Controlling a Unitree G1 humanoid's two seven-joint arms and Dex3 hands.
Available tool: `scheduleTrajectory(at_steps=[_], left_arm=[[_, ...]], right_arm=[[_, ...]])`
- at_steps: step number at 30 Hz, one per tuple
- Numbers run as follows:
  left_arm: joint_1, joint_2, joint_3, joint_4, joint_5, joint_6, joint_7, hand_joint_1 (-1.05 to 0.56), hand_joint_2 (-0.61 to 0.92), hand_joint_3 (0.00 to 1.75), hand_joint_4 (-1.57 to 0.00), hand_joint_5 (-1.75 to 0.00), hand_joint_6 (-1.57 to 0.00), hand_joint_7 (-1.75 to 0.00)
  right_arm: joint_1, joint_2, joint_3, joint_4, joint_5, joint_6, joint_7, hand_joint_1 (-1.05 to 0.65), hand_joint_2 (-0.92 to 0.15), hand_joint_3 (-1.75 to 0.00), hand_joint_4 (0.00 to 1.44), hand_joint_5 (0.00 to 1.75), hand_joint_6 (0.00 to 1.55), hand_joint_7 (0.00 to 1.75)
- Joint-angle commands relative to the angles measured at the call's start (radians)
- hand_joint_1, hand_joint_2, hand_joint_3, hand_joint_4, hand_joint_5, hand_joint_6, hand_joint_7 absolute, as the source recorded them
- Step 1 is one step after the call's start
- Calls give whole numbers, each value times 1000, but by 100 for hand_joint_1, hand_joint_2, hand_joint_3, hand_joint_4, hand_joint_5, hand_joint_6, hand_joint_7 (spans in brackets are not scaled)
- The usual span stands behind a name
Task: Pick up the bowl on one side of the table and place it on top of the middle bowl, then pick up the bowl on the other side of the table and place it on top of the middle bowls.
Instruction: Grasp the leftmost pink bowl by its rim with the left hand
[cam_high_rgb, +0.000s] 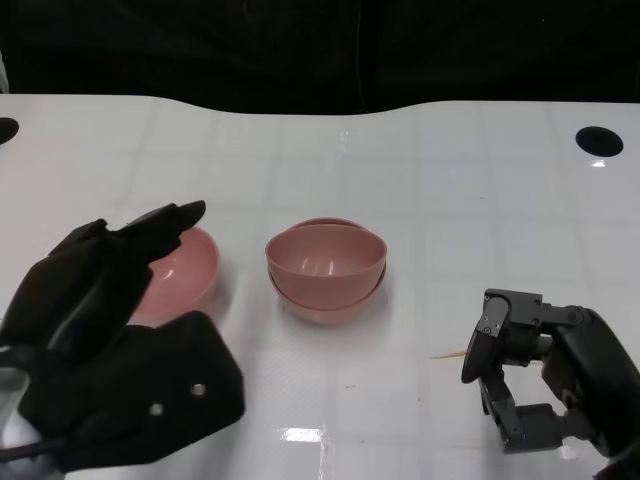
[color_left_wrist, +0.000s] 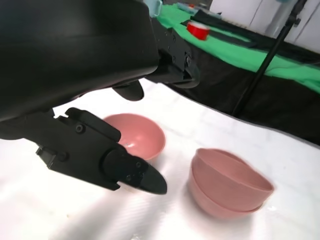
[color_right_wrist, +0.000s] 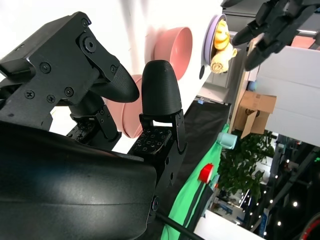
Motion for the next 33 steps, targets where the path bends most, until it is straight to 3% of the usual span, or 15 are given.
scheduleTrajectory(at_steps=[1, 9, 17, 19, 20, 23, 24, 25, 27, 28, 29, 33], left_arm=[[-46, 15, -53, 102, 89, 8, -11, -47, 91, 0, -10, -64, -34, -4], [-161, 1, -172, 418, 283, -31, 20, -49, 91, 0, -39, -27, -42, -1], [-269, -28, -222, 710, 311, -128, 65, -47, 92, 2, -54, -16, -50, -2], [-287, -36, -217, 784, 290, -177, 111, -41, 92, 2, -73, -20, -56, -3], [-294, -39, -212, 815, 277, -204, 134, -37, 92, 2, -82, -24, -62, -5], [-303, -36, -198, 891, 240, -314, 241, -30, 89, 1, -81, -145, -108, -10], [-305, -35, -193, 909, 233, -347, 286, -30, 90, 3, -83, -159, -116, -12], [-306, -34, -189, 923, 228, -371, 319, -29, 91, 7, -86, -167, -114, -31], [-308, -27, -182, 937, 225, -407, 369, -27, 92, 14, -87, -173, -89, -93], [-308, -24, -178, 933, 226, -412, 378, -27, 92, 17, -86, -174, -82, -109], [-309, -21, -174, 922, 231, -411, 380, -26, 92, 19, -83, -174, -78, -105], [-314, 3, -163, 876, 253, -425, 400, -30, 92, 11, -84, -175, -89, -69]], right_arm=[[4, 6, -18, -24, 15, 35, -5, -6, -31, -153, 93, 175, 81, 151], [2, 12, -13, -9, 0, 18, 3, -4, -33, -154, 92, 175, 82, 150], [8, 11, -12, -12, 1, 10, 12, -4, -32, -154, 92, 175, 82, 150], [6, 12, -11, -10, 8, 10, 18, -4, -32, -154, 91, 175, 82, 150], [6, 13, -11, -9, 11, 9, 20, -3, -33, -154, 91, 175, 82, 150], [13, 18, -9, -24, 8, 32, 16, -3, -32, -153, 91, 175, 83, 149], [15, 19, -9, -30, 10, 37, 17, -3, -32, -154, 91, 175, 83, 149], [16, 20, -9, -33, 12, 39, 18, -3, -32, -154, 91, 175, 83, 149], [19, 23, -6, -35, 10, 39, 18, -2, -32, -154, 91, 175, 83, 149], [20, 25, -5, -33, 8, 38, 18, -2, -32, -154, 91, 175, 83, 149], [21, 27, -3, -30, 9, 36, 19, -2, -32, -154, 91, 175, 83, 149], [25, 31, 6, -23, -1, 31, 19, -2, -32, -154, 91, 175, 83, 150]])
